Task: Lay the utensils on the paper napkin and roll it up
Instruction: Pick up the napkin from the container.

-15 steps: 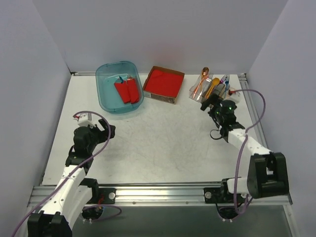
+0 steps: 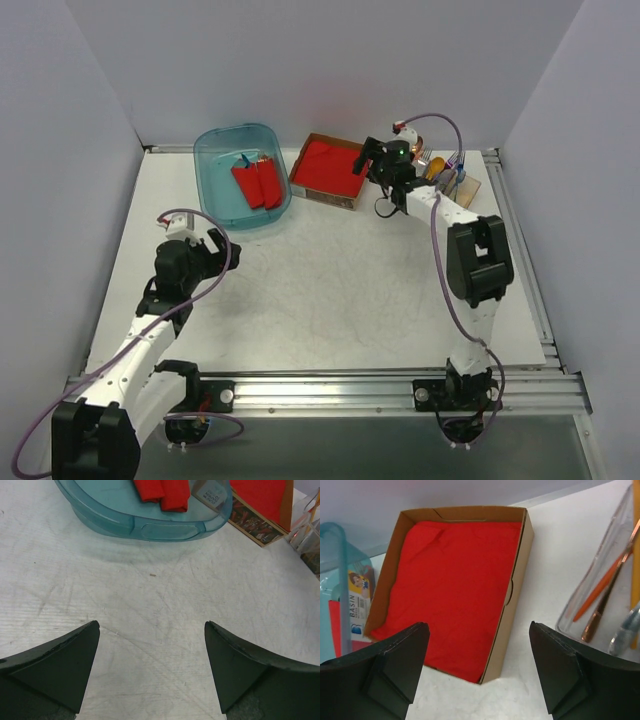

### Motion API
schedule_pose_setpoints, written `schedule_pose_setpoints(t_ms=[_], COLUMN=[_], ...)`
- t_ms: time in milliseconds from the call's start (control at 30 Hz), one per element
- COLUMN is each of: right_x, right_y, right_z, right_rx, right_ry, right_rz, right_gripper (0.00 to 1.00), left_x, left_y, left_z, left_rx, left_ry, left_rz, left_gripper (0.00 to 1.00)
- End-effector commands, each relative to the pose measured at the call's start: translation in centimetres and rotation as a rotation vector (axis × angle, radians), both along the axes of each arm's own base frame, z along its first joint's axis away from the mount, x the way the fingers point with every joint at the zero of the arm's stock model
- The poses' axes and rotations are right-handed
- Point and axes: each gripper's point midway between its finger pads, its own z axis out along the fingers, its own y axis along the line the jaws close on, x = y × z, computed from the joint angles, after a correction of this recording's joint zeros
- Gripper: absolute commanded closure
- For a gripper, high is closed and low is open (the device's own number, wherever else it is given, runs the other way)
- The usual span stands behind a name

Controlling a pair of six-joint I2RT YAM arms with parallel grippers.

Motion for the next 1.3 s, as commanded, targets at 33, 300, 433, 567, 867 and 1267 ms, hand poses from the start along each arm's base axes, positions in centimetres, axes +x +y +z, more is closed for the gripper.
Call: schedule_pose_setpoints(t_ms=[33, 300, 433, 567, 867, 1267], right_x=[2.7, 4.6, 4.1, 3.7, 3.5, 3.9], right_y=[2.3, 5.1, 6.6, 7.5, 7.9, 8.8], right_z=[-2.2, -3.0, -4.2, -4.3, -4.7, -7.8], right_rx=[-0.034, -0.12, -0.217, -0.328, -0.365, -0.376], right_ry=[0.067, 0.05, 0.067, 0.06, 0.072, 0.181], right_rz=[0.081, 0.145, 0.187, 0.179, 0.194, 0.233], right_gripper=[0.18, 0.25, 0.27, 0.27, 0.38, 0.39], left_x=[1.6, 1.4, 1.3, 1.3, 1.5, 1.7], left_y=[-0.5, -0.4, -0.4, -0.5, -0.9, -1.1], left_z=[4.1, 2.6, 2.2, 1.9, 1.4, 1.3], left_rx=[-0.012, 0.052, 0.06, 0.07, 0.069, 0.067], left_ry=[-0.11, -0.085, -0.085, -0.084, -0.069, -0.063], left_rz=[0.011, 0.022, 0.021, 0.014, -0.008, -0.013], left_gripper=[0.05, 0.05, 0.05, 0.05, 0.05, 0.05])
